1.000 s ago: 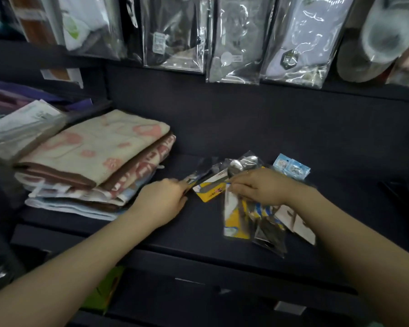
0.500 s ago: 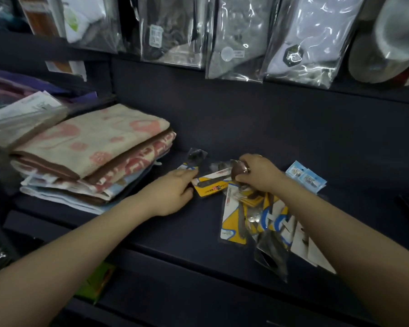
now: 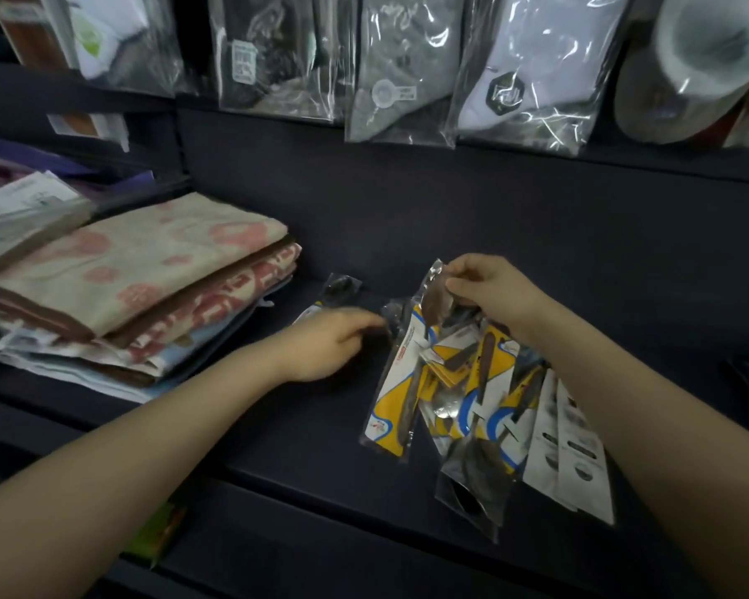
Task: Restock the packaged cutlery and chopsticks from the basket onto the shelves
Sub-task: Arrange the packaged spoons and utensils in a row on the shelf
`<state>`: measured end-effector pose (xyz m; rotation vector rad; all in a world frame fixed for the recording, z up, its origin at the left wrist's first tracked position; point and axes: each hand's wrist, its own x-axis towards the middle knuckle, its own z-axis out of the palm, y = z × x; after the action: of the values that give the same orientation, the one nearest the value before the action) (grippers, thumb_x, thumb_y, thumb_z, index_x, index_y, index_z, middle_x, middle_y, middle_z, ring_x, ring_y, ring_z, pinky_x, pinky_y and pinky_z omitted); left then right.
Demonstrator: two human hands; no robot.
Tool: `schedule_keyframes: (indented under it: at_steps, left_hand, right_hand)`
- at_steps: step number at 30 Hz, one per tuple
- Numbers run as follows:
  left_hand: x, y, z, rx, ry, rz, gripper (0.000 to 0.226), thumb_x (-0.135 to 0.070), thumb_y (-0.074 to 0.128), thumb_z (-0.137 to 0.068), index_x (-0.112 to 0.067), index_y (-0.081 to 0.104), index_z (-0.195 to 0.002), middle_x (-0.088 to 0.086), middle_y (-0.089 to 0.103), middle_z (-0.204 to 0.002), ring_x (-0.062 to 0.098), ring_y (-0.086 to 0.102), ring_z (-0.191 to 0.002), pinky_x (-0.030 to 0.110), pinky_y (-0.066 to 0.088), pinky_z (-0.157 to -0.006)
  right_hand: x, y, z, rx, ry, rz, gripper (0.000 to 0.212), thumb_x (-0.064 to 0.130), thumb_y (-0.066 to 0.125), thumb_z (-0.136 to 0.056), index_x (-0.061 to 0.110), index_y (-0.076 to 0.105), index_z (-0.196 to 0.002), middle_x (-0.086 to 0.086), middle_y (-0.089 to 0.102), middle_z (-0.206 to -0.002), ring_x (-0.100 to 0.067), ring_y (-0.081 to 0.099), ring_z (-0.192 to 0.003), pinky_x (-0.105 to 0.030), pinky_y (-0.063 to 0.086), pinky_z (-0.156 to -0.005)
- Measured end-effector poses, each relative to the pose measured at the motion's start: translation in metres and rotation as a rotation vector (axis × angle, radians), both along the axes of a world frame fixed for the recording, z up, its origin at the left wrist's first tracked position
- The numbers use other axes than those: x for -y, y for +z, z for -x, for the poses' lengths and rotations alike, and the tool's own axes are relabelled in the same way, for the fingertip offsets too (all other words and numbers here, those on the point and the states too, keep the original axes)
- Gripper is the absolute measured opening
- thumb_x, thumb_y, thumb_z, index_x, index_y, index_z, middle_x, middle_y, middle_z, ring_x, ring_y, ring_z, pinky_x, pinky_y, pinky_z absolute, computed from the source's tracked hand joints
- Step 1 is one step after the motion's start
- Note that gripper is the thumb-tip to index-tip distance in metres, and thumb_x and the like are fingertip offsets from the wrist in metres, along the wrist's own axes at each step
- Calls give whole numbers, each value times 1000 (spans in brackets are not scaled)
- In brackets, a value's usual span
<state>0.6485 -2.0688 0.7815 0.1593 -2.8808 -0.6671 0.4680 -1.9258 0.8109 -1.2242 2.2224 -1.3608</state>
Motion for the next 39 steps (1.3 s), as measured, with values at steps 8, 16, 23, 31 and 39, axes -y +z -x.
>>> schedule_keyframes:
  at_steps: [8,16,23,31,39]
  left_hand:
    - [34,-18,-43,160,110,269,44,-23,41,-95,-14,37,-138,3,29,-151,15,31,-137,18,19,-109]
    - [49,-27,-67,119,139,325,85,-53,4,-67,-18,40,-136,-4,30,-150,13,36,-133,22,27,-110]
    - [48,-17,-74,1,66,92,61,-42,25,-84,-16,35,-138,-2,34,-148,-5,24,-126,-5,5,-99]
    - [50,-31,-71,190,91,223,60,-55,27,-91,-30,15,-144,-3,8,-156,13,15,-142,20,12,-112]
    - [52,-26,-51,158,107,276,53,-42,39,-93,-20,29,-140,1,21,-153,21,32,-135,26,25,-109]
  right_hand:
    - [54,-8,-39,-373,349,-283,11,13,48,-94,13,56,-100,5,57,-83,-7,50,-75,-19,39,-66]
    - [67,-24,-19,-641,219,-437,14,26,43,-96,16,52,-93,-9,58,-81,-28,57,-78,-40,45,-70]
    - [122,-16,-23,-486,120,-336,12,14,42,-97,9,52,-98,-12,59,-97,-20,49,-85,-25,33,-70]
    - [149,-28,-28,-342,-43,-419,26,-6,44,-86,-16,59,-105,-30,64,-102,-27,53,-79,-32,42,-68]
    - [134,-8,-10,-376,-51,-447,22,1,53,-85,-8,62,-104,-16,64,-92,-25,60,-83,-32,47,-70]
